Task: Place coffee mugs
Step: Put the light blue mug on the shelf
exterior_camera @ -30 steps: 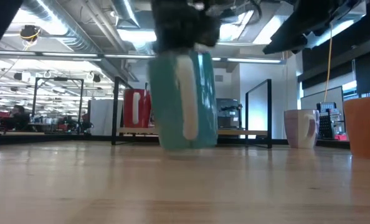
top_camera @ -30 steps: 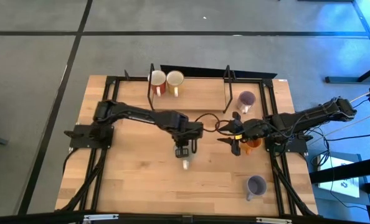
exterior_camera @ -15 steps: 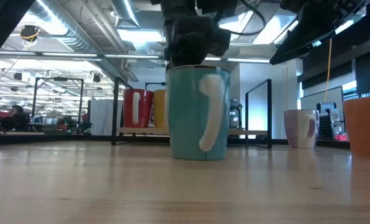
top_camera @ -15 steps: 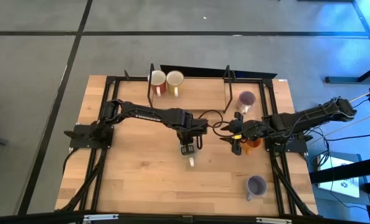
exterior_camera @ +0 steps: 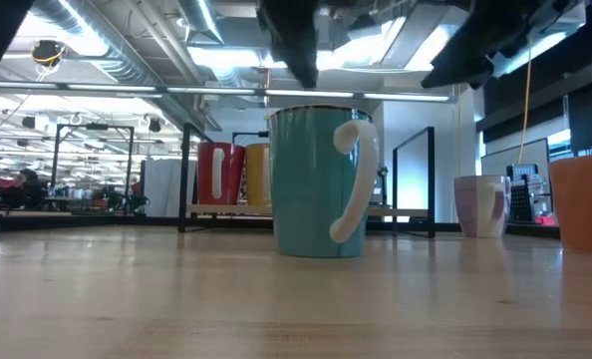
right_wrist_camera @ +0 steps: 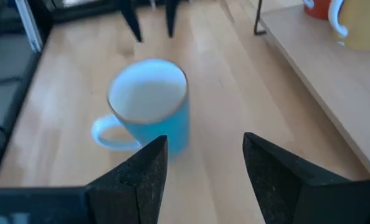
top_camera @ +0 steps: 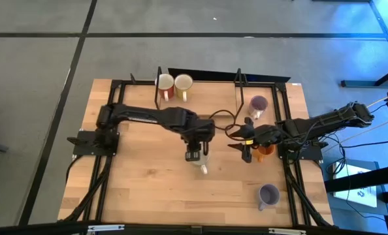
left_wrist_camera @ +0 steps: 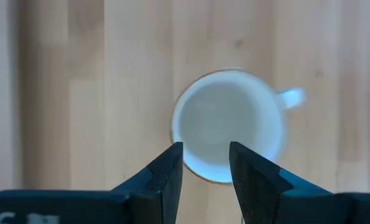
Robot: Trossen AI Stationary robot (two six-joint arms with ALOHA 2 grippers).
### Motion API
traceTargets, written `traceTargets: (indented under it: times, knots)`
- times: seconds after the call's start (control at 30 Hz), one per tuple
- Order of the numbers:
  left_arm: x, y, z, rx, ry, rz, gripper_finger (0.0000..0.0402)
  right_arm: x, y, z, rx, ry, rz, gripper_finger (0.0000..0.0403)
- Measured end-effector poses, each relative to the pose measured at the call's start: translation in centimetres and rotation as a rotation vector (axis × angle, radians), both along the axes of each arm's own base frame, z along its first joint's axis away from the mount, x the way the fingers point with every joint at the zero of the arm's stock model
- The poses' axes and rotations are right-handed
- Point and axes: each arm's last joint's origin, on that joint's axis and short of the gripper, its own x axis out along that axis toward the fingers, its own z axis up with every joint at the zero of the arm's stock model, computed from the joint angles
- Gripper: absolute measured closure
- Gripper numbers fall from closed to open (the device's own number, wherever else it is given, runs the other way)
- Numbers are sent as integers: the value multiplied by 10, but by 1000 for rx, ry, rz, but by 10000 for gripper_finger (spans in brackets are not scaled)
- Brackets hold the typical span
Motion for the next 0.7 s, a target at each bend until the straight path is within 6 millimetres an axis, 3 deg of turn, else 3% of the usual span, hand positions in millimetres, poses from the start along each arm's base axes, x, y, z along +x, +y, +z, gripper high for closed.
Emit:
traceTargets:
  times: [0.17, 0.3, 0.5, 0.7]
  knots:
    - [-31, -8, 29, 67, -114, -49, 276, 9, 2, 5, 32, -81, -21, 205]
    - [-70, -10, 17, 66, -128, -32, 276, 31, 6, 14, -5, -43, -40, 205]
    - [-135, -8, 0, 65, -266, 108, 276, 84, 12, 28, -49, 106, -49, 205]
    - [-180, -3, 0, 41, -443, 243, 276, 125, 14, 20, 43, 324, -57, 205]
